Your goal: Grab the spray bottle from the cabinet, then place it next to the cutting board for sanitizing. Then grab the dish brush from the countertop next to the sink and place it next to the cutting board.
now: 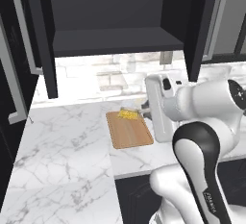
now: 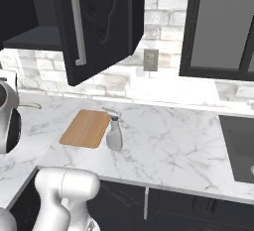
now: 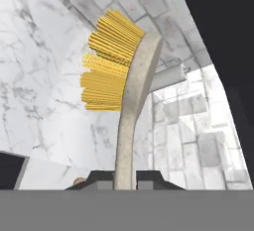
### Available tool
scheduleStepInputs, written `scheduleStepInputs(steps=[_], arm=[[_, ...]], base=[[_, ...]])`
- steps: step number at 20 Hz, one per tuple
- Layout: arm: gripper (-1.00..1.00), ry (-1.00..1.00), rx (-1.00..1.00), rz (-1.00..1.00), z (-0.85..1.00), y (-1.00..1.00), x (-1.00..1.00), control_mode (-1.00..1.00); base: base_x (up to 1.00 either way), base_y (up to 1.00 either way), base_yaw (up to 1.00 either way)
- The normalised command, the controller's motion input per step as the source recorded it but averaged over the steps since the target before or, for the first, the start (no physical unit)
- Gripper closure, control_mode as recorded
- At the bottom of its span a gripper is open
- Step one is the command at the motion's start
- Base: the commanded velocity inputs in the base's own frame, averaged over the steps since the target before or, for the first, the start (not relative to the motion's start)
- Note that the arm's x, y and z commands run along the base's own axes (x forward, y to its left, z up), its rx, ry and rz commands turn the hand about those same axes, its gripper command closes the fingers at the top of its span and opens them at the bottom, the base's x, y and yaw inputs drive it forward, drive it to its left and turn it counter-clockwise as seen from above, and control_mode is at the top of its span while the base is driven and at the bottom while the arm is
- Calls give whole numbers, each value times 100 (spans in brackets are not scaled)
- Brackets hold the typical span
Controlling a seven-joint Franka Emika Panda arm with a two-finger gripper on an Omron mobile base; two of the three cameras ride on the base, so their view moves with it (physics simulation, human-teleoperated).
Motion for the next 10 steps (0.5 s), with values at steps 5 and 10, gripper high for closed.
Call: scheduleStepInputs(steps=[5, 10], arm=[[100, 0, -17, 0, -59, 62, 35, -100], [100, 0, -17, -3, -59, 54, 34, -100]], base=[[0, 0, 0], [0, 0, 0]])
